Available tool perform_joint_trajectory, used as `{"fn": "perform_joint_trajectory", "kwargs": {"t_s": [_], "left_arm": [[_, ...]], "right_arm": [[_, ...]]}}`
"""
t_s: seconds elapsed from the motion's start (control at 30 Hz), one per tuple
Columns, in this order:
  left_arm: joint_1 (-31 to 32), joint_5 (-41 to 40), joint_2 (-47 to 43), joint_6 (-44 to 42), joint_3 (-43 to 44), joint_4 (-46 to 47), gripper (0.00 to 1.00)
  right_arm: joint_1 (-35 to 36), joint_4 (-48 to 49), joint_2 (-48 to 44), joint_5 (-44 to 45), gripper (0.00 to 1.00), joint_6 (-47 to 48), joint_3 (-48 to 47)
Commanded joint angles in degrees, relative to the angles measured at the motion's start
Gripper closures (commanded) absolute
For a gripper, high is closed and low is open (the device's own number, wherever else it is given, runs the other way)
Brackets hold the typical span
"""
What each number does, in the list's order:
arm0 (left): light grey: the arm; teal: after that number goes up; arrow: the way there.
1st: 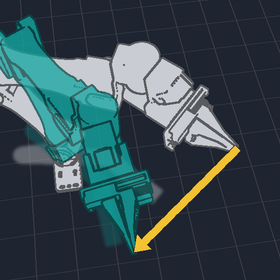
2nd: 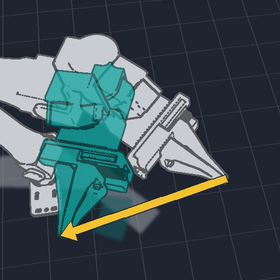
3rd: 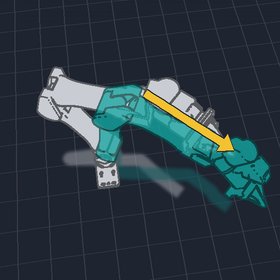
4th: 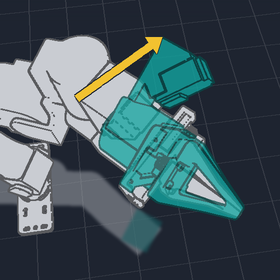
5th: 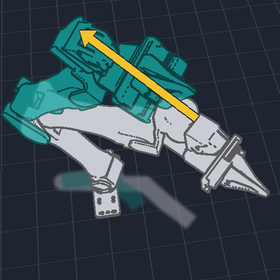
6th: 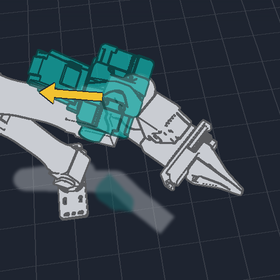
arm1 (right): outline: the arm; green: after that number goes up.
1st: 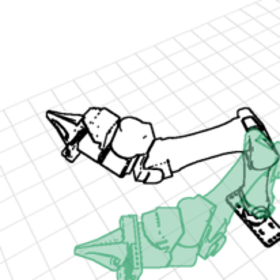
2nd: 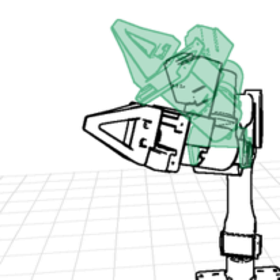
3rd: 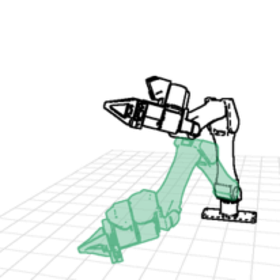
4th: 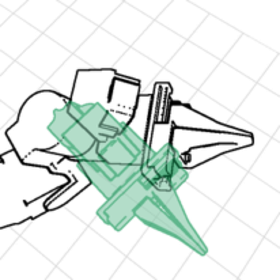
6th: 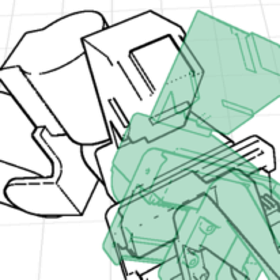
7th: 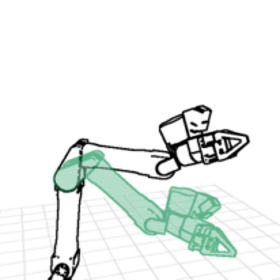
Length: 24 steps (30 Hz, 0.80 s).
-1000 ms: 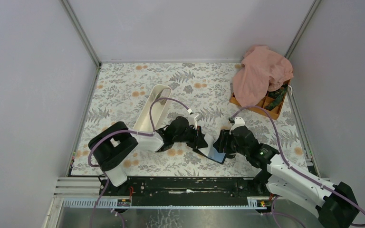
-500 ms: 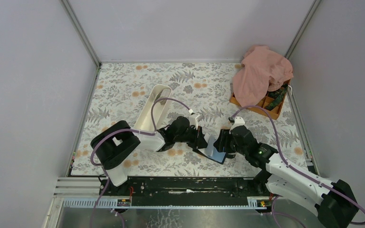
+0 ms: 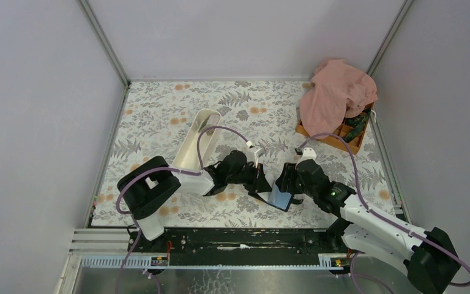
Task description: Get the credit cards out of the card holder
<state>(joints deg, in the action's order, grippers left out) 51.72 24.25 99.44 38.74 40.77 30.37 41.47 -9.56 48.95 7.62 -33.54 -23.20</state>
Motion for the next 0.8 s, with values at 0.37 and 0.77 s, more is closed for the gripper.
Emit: {"fn": "perform_joint_trajectory", "kwargs": {"t_s": [0.37,0.77], "left_arm": [[0.41,0.86,0.64,0.02,0.24,3.38,0.83],[0.43,0.68,0.51,0.11,0.01,3.48,0.84]], "right_arm": [[0.1,4.49,3.39,0.13,0.42,-0.61,-2.28],[0.05,3.11,4.02,-0.38,0.55,-1.34,-0.2]]}}
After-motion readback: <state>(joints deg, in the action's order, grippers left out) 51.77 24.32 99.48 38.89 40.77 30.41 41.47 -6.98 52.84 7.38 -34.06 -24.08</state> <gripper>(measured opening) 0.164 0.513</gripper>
